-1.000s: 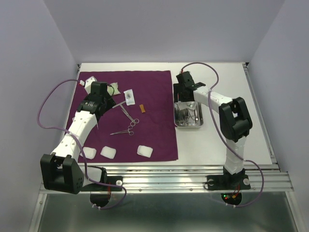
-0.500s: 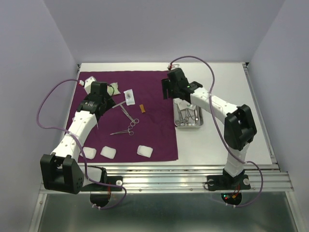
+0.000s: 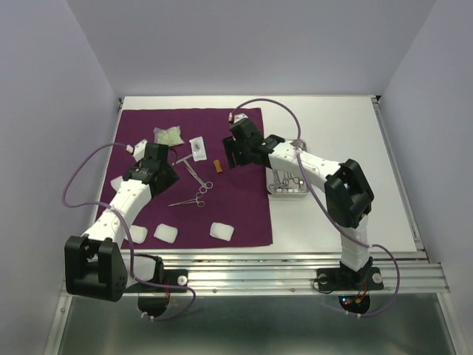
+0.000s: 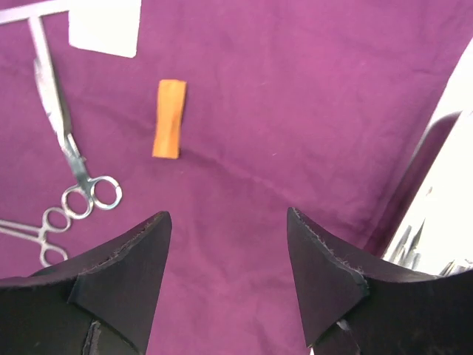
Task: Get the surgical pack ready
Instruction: Pick up the medical item from the surgical kit.
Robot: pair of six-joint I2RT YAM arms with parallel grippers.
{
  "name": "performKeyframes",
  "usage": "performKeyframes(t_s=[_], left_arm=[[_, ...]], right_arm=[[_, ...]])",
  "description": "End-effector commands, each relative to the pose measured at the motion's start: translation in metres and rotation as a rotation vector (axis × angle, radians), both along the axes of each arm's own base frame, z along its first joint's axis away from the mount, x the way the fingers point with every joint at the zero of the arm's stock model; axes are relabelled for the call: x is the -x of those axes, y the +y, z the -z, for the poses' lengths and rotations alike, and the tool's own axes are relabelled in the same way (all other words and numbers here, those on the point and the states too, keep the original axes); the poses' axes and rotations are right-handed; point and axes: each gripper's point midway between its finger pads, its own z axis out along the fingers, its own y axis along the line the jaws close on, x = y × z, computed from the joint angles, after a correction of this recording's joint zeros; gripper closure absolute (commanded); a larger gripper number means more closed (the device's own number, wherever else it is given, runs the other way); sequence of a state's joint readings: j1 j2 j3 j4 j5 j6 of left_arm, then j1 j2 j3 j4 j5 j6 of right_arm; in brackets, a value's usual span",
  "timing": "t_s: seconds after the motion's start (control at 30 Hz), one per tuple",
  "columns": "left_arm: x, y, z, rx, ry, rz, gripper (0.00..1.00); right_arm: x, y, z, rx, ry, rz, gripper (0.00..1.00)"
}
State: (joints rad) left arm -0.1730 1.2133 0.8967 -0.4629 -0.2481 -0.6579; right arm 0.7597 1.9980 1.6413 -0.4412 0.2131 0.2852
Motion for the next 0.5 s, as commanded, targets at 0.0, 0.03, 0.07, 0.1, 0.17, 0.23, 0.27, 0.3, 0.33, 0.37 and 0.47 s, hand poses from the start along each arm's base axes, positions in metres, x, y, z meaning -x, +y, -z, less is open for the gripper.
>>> performKeyframes(t_s=[0.0,0.03,0.07,0.1,0.17,0.23,0.27,0.3,0.33,0.37,0.47], left_arm=[[0.022,-0.018,0.026,0.105,0.066,-0.066,0.45],[0.027,-0.025,0.031,0.113,0.079,-0.065,0.45],[0.029,-0.029,0.034,0.14,0.084,-0.093,0.45],[0.032,-0.032,0.036,0.15,0.095,-0.106,0.45],[0.038,-0.035,0.043,0.166,0.113,-0.144,0.43],[0.042,-0.038,0.05,0.2,0.137,-0.188,0.43],[0.043,-0.038,0.051,0.207,0.143,-0.206,0.43],[0.045,-0.039,0.056,0.216,0.16,-0.229,0.43],[0.045,-0.039,0.058,0.218,0.167,-0.241,0.43],[0.045,-0.038,0.062,0.215,0.181,-0.255,0.43],[0.045,-0.034,0.069,0.2,0.195,-0.303,0.43]], right_arm=[[-0.009,-0.007,-0.019,-0.019,-0.053,0.048,0.31],[-0.009,-0.01,-0.018,-0.011,-0.057,0.057,0.3],[-0.009,-0.011,-0.018,-0.008,-0.058,0.06,0.3],[-0.009,-0.014,-0.017,0.001,-0.061,0.065,0.3],[-0.007,-0.017,-0.015,0.01,-0.059,0.069,0.3],[-0.006,-0.019,-0.017,0.01,-0.063,0.072,0.3],[-0.005,-0.021,-0.015,0.016,-0.061,0.074,0.3],[-0.004,-0.021,-0.016,0.016,-0.061,0.074,0.3],[-0.004,-0.022,-0.017,0.015,-0.062,0.074,0.3],[-0.003,-0.023,-0.014,0.019,-0.057,0.074,0.3],[-0.002,-0.024,-0.016,0.019,-0.061,0.074,0.3]])
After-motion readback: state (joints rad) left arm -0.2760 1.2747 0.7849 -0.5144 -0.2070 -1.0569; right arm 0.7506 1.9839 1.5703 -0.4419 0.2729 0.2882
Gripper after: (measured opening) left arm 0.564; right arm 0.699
